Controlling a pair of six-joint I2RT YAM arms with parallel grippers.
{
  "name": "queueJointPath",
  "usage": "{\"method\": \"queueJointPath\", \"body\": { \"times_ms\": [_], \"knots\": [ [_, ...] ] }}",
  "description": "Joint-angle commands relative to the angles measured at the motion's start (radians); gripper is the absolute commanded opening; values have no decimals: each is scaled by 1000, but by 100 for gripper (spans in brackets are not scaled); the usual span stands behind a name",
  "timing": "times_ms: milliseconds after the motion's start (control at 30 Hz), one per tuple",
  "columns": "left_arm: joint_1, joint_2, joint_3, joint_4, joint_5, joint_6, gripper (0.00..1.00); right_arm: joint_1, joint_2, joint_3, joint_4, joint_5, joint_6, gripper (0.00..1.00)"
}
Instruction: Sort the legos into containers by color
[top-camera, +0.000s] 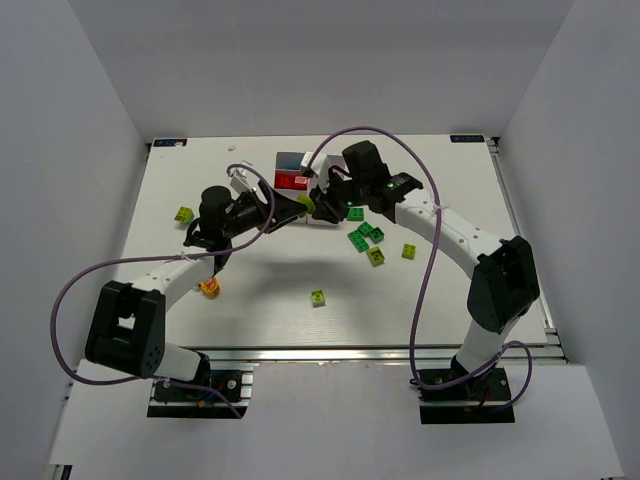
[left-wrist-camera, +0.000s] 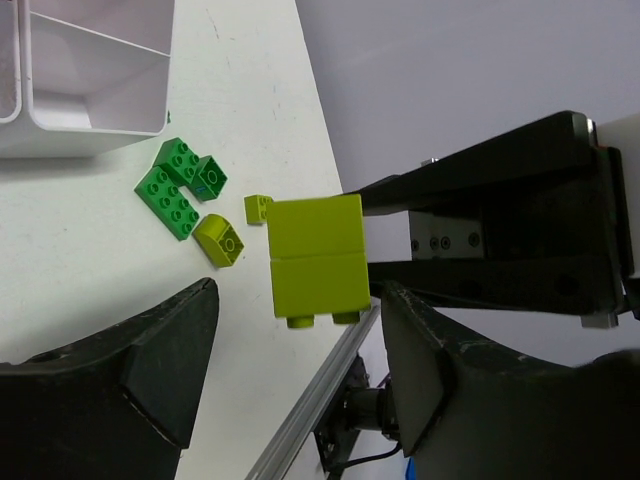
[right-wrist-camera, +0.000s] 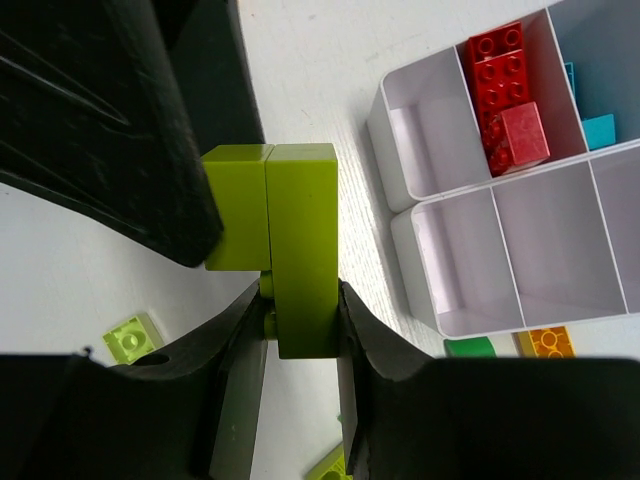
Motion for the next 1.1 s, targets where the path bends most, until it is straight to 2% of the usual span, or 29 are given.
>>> {"method": "queueJointPath", "body": {
  "times_ms": [0, 233, 300, 333, 500, 633, 767, 1067],
  "knots": [
    [-8, 12, 41, 38, 26, -5, 73, 12, -5, 25, 45, -9, 12, 0],
    [-10, 34, 40, 69, 46, -20, 56, 18, -6, 26, 38, -18, 12, 0],
    [-10, 38, 41, 86, 52, -26, 47, 20, -6, 20, 37, -22, 12, 0],
    [-10, 41, 41, 92, 55, -30, 34, 20, -6, 19, 40, -22, 13, 0],
    [-10, 44, 40, 104, 56, -28, 11, 15, -6, 6, 46, -6, 18, 0],
    [-11, 28, 38, 43, 55, 10, 5, -20, 6, 11, 58, 23, 36, 0],
    [-8, -5, 37, -95, 30, 82, 4, -86, 55, 66, 48, 55, 1, 0],
    [4, -66, 23, -229, -17, 171, 3, -144, 193, 183, -66, 115, -387, 0]
  ]
}}
